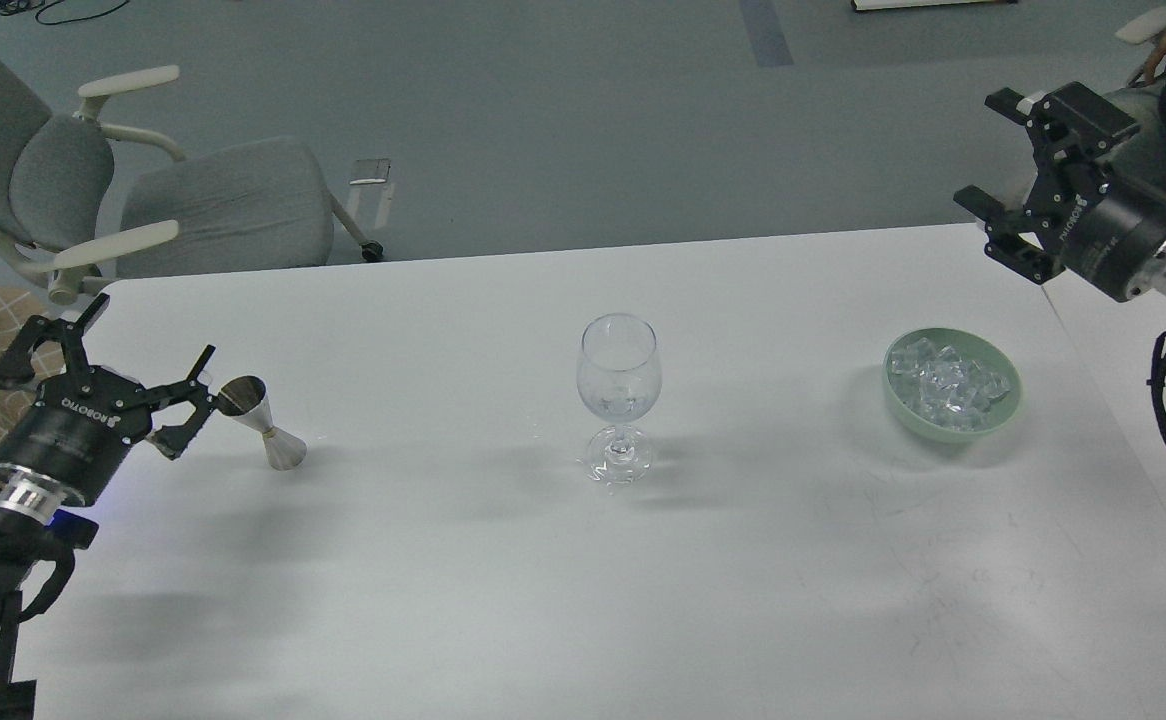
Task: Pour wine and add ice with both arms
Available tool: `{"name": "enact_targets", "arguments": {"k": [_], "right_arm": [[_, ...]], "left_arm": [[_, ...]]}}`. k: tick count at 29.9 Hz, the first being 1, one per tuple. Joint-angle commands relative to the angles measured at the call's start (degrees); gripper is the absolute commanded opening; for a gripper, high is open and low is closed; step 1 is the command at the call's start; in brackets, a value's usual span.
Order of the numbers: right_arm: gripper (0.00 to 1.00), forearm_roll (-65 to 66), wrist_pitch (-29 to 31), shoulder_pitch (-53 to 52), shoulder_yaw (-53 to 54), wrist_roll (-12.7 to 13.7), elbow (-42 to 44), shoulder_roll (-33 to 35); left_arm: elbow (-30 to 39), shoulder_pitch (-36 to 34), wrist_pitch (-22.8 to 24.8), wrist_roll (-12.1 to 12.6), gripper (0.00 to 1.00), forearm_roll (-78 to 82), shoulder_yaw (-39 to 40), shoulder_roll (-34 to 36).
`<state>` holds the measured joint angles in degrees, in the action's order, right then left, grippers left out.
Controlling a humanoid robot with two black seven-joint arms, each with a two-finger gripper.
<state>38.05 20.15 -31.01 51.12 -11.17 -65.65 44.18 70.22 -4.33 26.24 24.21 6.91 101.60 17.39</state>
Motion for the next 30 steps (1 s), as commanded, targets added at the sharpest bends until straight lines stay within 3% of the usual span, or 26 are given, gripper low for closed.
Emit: {"name": "enact_targets", "arguments": {"k": [1,8,14,21,30], "right_arm": [[1.00,11.8,-3.8,4.2,0.0,-0.3,-4.9,4.6],[1.00,39.1,-15.0,9.6,0.0,-0.6,-8.7,6.3],[1.00,58.7,-20.1,13.9,0.0,-0.6,-8.2,4.2],[1.00,71.0,-20.2,15.8,0.0,-0.5,-5.6,0.8],[1.00,75.8,-20.1,13.2,-3.6,-0.5,-1.9,-2.3]], "left_arm": [[-0.1,-6.1,-0.4,0.4,0.98,0.0,-3.0,-0.1],[-0.7,-14.2,-4.5,0.7,0.98,0.9,-8.2,0.1],[-0.6,-16.5,-4.9,0.5,0.98,6.2,-9.6,-0.2],[-0.6,-16.4,-4.9,0.5,0.98,7.0,-9.8,-0.2],[-0.5,-16.1,-4.9,0.5,0.98,7.0,-9.8,-0.3]]}}
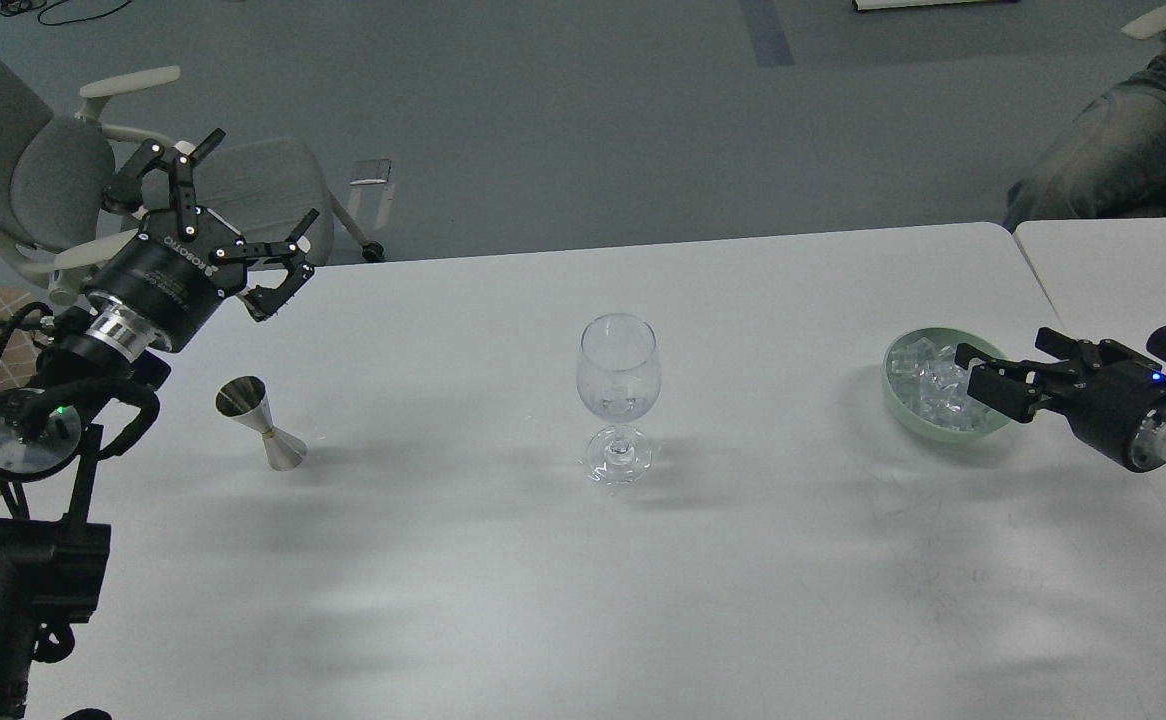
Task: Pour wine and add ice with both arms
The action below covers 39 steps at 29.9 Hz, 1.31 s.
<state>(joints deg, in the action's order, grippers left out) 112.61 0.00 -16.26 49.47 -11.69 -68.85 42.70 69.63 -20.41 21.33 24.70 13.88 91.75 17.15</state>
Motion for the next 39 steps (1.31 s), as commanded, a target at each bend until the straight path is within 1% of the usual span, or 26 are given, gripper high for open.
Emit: {"name": "enact_targets", "arguments": {"k": [1,7,10,12,14,15,17,18,28,30,31,35,36,37,38,39], "right_arm": [[1.00,1.2,0.1,-2.7,-3.2,0.0,1.9,-1.0],[0.98,1.2,0.4,-4.6,-5.6,0.0,2.7,-3.0],[0.94,1.2,0.5,-5.0,-6.2,0.1,3.9,-3.8],[0.82,1.3,0.6,-5.5,-7.3,0.2,4.1,-3.8],[0.77,1.3,0.6,-5.7,-7.6,0.3,4.2,-3.7],[0.72,1.3,0.6,-5.9,-7.8,0.5,4.3,-3.7],[0.70,1.3,0.6,-6.1,-7.9,0.5,5.0,-3.7],[0.66,1.3,0.6,-6.2,-8.1,0.5,5.3,-3.8],[0.65,1.3,0.6,-7.9,-10.9,0.6,7.0,-3.9],[0.61,1.3,0.6,-8.0,-11.0,0.6,7.2,-3.9],[0.55,1.3,0.6,-8.0,-11.0,0.6,7.2,-3.9],[0.39,1.3,0.6,-8.1,-11.0,0.7,7.2,-3.9],[0.38,1.3,0.6,-8.1,-11.0,0.7,7.2,-3.9],[0.34,1.3,0.6,-8.1,-11.0,0.7,7.2,-3.9],[0.27,1.3,0.6,-8.0,-11.0,0.7,7.2,-3.9],[0.27,1.3,0.6,-8.0,-11.0,0.7,7.2,-3.9]], "left_arm": [[0.2,-0.1,0.1,0.0,0.98,0.0,0.1,-0.2],[0.2,-0.1,0.1,0.0,0.98,0.0,0.1,-0.4],[0.2,-0.2,0.3,0.0,0.98,0.0,0.0,-0.4],[0.2,-0.2,0.5,0.0,0.98,0.0,0.1,-0.4],[0.2,-0.2,0.5,-0.1,0.98,0.0,0.1,-0.4],[0.2,-0.2,0.6,-0.1,0.98,0.0,0.1,-0.4],[0.2,-0.2,0.6,-0.2,0.98,0.0,0.1,-0.4],[0.2,-0.2,0.6,-0.2,0.98,0.0,0.1,-0.4],[0.2,-0.2,0.6,-0.2,0.98,0.0,0.1,-0.4],[0.2,-0.2,0.6,-0.3,0.98,0.0,0.1,-0.4],[0.2,-0.2,0.6,-0.3,0.98,0.0,0.1,-0.4],[0.3,-0.3,0.6,-0.4,0.98,0.0,0.1,-0.4],[0.3,-0.3,0.6,-0.4,0.98,0.0,0.2,-0.4],[0.3,-0.3,0.6,-0.4,0.98,0.0,0.1,-0.4],[0.3,-0.3,0.6,-0.4,0.98,-0.1,0.1,-0.4],[0.3,-0.3,0.6,-0.4,0.98,-0.1,0.1,-0.4]]}}
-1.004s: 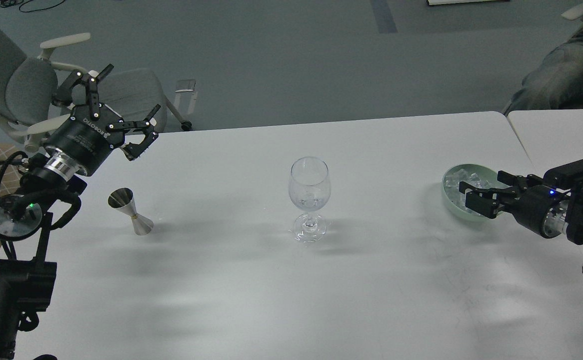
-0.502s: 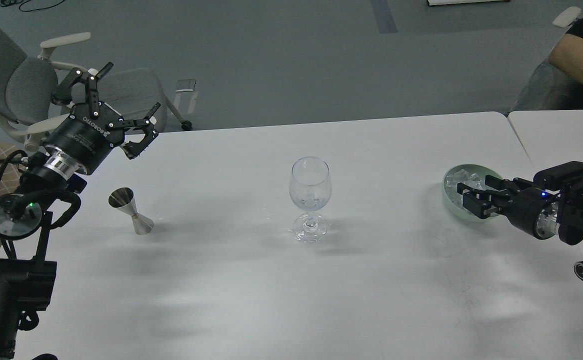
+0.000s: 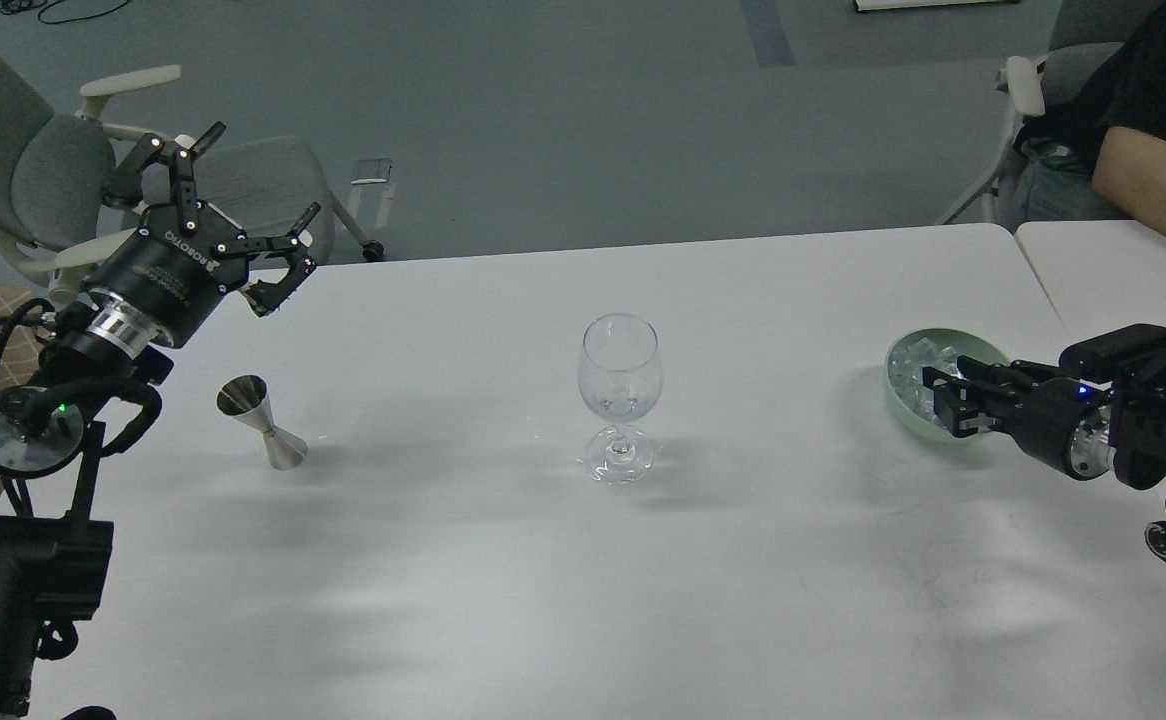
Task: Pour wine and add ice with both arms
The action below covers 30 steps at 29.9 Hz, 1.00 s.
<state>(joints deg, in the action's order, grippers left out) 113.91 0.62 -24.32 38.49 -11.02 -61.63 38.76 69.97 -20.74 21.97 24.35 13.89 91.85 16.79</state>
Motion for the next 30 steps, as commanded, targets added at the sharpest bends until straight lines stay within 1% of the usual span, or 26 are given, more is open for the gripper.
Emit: {"name": "enact_targets", "arguments": {"k": [1,2,3,8,11,12,14,17,18,20,22,24,28,30], "right_arm": [[0.18,0.0,0.0,0.1,-0.1,0.1,0.0,0.0],[0.13,0.0,0.0,0.1,-0.2,0.2,0.1,0.0],[0.11,-0.1,0.0,0.1,-0.3,0.6,-0.1,0.0],[0.06,-0.3,0.0,0.0,-0.3,1.0,-0.9,0.5],[0.04,-0.7,0.0,-0.2,0.4,1.0,-3.7,3.2],[0.04,-1.0,0.0,-0.4,0.4,1.0,-5.6,5.3],[0.04,-1.3,0.1,-0.7,0.7,1.1,-8.0,7.2],[0.04,-3.7,0.4,-1.0,1.9,1.0,-14.3,12.1],[0.04,-6.0,0.6,-0.9,3.0,1.0,-17.6,13.9],[0.04,-8.7,0.9,-1.0,3.8,1.0,-21.4,15.4],[0.04,-12.3,1.8,-1.9,4.2,1.1,-27.6,17.7],[0.03,-12.7,2.8,-4.4,4.1,1.3,-30.9,18.6],[0.02,-12.9,3.0,-8.6,4.0,1.3,-33.5,18.6],[0.02,-13.1,3.7,-12.6,3.0,1.4,-34.2,17.9]], "left_arm": [[0.0,0.0,0.0,0.0,0.98,0.0,0.0,0.0],[0.0,0.0,0.0,-0.1,0.98,0.0,0.0,0.0],[0.2,0.0,0.0,-0.1,0.98,0.0,0.0,0.0],[0.3,0.0,0.0,-0.1,0.98,0.0,0.0,0.0],[0.3,-0.1,-0.1,-0.1,0.98,0.0,0.0,0.0],[0.3,0.0,-0.1,0.0,0.98,0.0,0.0,0.0],[0.3,0.0,-0.1,-0.1,0.98,0.0,0.0,0.0],[0.4,0.0,-0.2,-0.1,0.98,0.0,0.0,-0.2],[0.4,0.1,-0.2,-0.1,0.98,0.0,0.0,-0.2],[0.4,0.1,-0.2,-0.1,0.98,0.0,0.0,-0.3],[0.4,0.1,-0.4,-0.1,0.98,0.0,0.0,-0.3],[0.4,0.1,-0.4,-0.1,0.98,0.0,0.0,-0.3],[0.4,0.1,-0.4,-0.1,0.98,0.0,0.0,-0.3],[0.4,0.1,-0.4,-0.1,0.98,0.0,0.0,-0.4]]}}
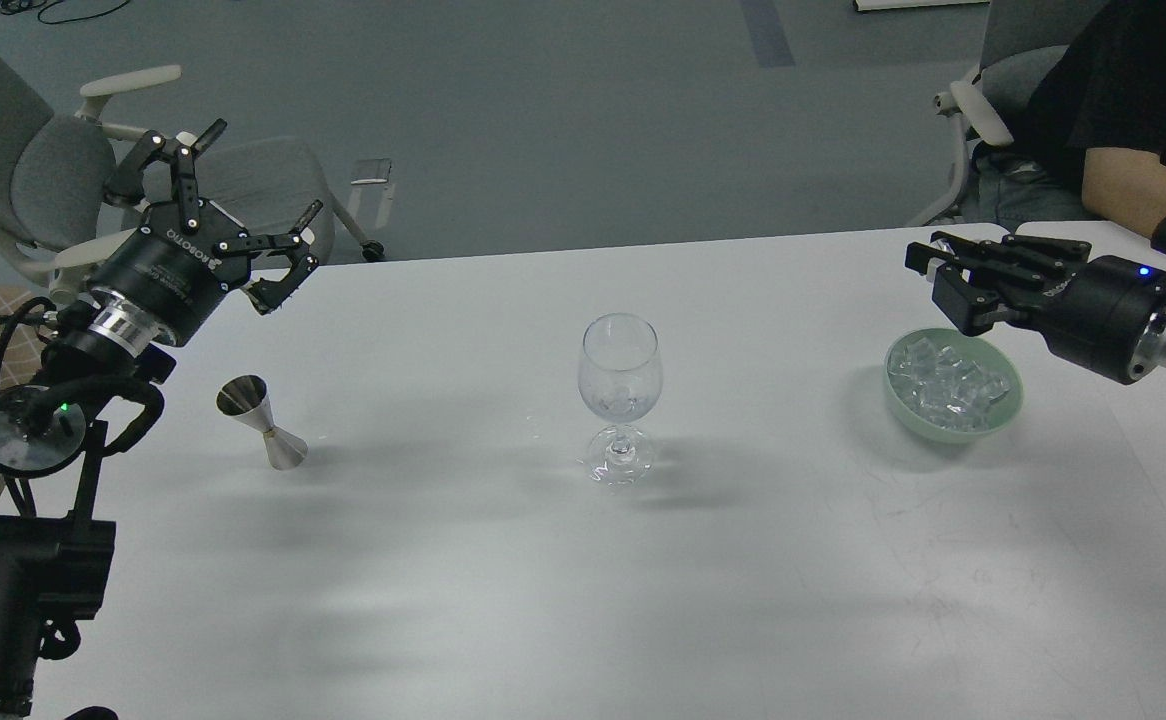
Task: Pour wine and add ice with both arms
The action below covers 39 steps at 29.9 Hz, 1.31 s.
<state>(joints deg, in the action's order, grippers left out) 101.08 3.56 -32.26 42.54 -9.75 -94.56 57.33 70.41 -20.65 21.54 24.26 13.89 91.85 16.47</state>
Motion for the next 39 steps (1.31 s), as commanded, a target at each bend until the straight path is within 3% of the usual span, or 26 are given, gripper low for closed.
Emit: {"name": "enact_targets", "arguments": {"k": [1,8,20,39], "right_arm": [[0.02,-0.1,1.5,-5.7,-1.6,0.2,-1.3,-1.3],[0.02,1.4,7.8,-13.7,-7.2,2.0,-1.8,-12.4],[0.02,9.2,13.3,-17.3,-12.6,3.2,-1.4,-22.9],[0.04,11.6,16.7,-17.2,-12.8,3.9,2.6,-27.5]], "left_arm": [[0.0,0.0,0.0,0.0,0.98,0.0,0.0,0.0],[0.0,-0.1,-0.1,0.0,0.98,0.0,-0.1,0.0],[0.2,-0.1,0.0,0.1,0.98,0.0,-0.2,0.0],[0.2,0.5,0.1,0.1,0.98,0.0,-0.2,-0.1]]}}
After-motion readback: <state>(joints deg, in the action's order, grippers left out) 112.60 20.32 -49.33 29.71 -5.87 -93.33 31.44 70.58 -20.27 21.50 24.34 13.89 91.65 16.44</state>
